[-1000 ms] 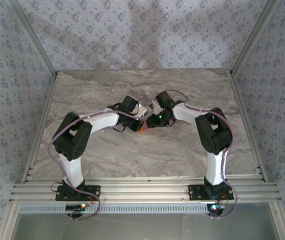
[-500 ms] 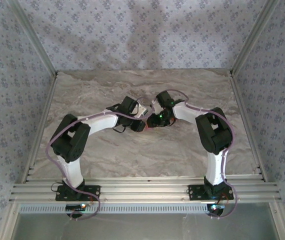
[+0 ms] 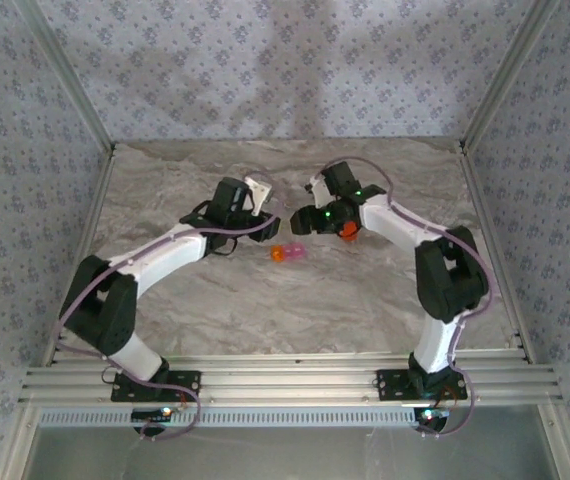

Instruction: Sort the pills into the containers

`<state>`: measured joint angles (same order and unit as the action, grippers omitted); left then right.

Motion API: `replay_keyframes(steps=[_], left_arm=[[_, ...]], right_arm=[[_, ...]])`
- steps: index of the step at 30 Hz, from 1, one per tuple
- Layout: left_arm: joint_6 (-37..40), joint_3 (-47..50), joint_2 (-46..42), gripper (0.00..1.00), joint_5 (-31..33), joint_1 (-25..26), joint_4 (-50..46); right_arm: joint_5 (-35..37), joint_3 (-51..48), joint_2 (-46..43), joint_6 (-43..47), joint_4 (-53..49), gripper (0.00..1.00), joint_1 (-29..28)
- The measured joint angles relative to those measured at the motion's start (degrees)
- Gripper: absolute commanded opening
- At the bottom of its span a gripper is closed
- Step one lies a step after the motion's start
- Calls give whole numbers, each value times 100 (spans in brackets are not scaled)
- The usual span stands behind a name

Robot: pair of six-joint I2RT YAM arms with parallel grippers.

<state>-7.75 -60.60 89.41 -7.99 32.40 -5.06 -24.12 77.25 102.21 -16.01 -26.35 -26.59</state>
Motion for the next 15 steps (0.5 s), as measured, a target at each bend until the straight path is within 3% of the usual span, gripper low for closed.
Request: replay_keyframes(steps=[1, 2, 3, 8, 15], left_arm=[[-7, 120, -144, 69, 114, -72, 74], [-13, 243, -302, 79, 232, -164, 153], [-33, 365, -474, 97, 374, -280, 219], [-31, 774, -1130, 99, 1097, -933, 699], [518, 2225, -2002, 99, 1910, -1967, 2341]], right_arm=[[17, -15, -199, -33, 7, 92, 42], [52, -48, -483, -55, 35, 100, 114], [96, -92, -791, -50, 68, 100, 221], [507, -380, -2323, -66, 396, 100, 1069], [2149, -1814, -3569, -103, 1248, 100, 2299]])
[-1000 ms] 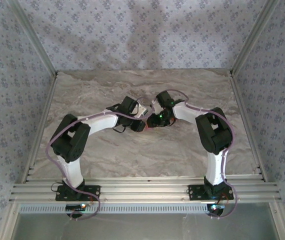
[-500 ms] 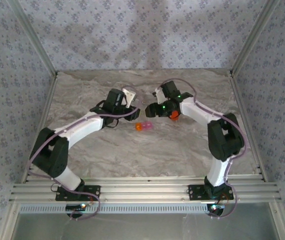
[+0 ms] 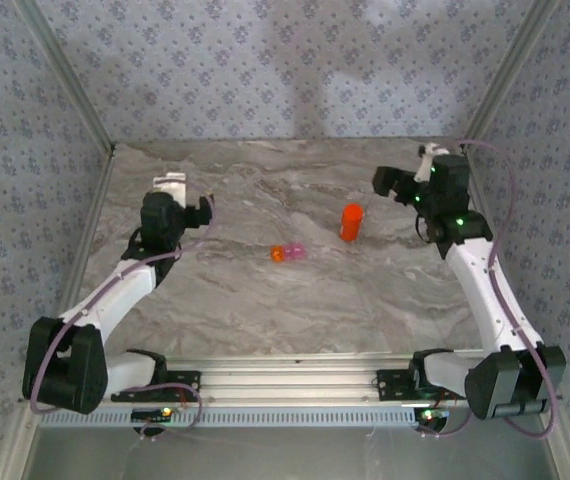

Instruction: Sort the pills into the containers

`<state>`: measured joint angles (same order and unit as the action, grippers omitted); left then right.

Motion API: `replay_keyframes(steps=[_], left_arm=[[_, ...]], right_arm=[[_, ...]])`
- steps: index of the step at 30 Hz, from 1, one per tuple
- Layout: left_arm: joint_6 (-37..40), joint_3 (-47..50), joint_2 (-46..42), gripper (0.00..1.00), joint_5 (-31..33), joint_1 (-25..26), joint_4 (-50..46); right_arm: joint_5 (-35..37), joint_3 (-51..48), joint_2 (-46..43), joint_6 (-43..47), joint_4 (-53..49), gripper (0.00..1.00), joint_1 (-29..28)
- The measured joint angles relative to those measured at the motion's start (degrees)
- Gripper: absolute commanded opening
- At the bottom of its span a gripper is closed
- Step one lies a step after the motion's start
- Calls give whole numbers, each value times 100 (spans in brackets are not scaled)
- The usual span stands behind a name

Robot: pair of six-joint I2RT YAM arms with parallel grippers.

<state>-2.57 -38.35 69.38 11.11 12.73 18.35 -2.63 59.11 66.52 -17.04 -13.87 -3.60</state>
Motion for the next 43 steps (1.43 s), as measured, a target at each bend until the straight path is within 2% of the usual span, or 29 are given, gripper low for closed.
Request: replay_keyframes(steps=[5, 10, 14, 20, 23, 29, 43], left_arm=[[87, 973, -299, 99, 315, -664, 496], [81, 2039, -24, 99, 380, -874, 1421], [177, 2155, 680, 99, 140, -901, 2035], [363, 2151, 1613, 99, -466, -1023, 3257], [404, 2039, 1823, 99, -774, -1095, 3161], [251, 1502, 1860, 99, -1119, -1508, 2942], [101, 1480, 1860, 99, -1196, -1526, 2789]], right_arm=[[949, -1801, -177, 33, 931, 100, 667], [1366, -2835, -72, 157, 1738, 100, 723], [1685, -3434, 398, 551, 3042, 100, 450], [1617, -3985, 1215, 1272, 4830, 100, 291], [1469, -4124, 1939, 1519, 6092, 100, 295], [1080, -3873, 2140, 1648, 6043, 100, 461], [955, -3821, 2133, 1668, 6102, 100, 459]])
